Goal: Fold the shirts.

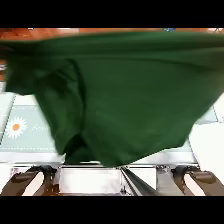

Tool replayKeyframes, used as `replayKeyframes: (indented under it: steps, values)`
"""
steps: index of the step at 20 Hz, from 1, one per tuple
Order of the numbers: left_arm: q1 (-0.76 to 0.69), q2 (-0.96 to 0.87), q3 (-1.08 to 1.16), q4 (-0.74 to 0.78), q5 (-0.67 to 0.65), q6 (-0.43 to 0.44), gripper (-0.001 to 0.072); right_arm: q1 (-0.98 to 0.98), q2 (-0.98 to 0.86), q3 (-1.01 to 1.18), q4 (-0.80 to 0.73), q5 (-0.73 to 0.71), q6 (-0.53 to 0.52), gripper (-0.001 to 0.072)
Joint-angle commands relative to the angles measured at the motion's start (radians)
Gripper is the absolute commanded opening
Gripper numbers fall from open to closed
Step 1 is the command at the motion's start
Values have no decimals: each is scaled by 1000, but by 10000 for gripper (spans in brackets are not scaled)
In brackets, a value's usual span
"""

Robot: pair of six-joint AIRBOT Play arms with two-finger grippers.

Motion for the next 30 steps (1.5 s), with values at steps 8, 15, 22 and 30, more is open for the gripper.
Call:
replayKeyframes:
  steps: [8, 15, 22, 30]
  values:
    - [-61, -816, 150, -73, 267, 65, 18, -1, -650, -109, -43, -312, 6, 18]
    - [-72, -1064, 352, -73, 356, 13, 20, -47, -1015, 65, 129, -431, 74, 19]
    - [9, -1071, 425, 105, 55, -200, 511, -214, -1031, 65, 365, -408, 47, 413]
    - [262, -635, -272, 206, -21, -159, 511, -463, -754, -316, 248, -157, -79, 407]
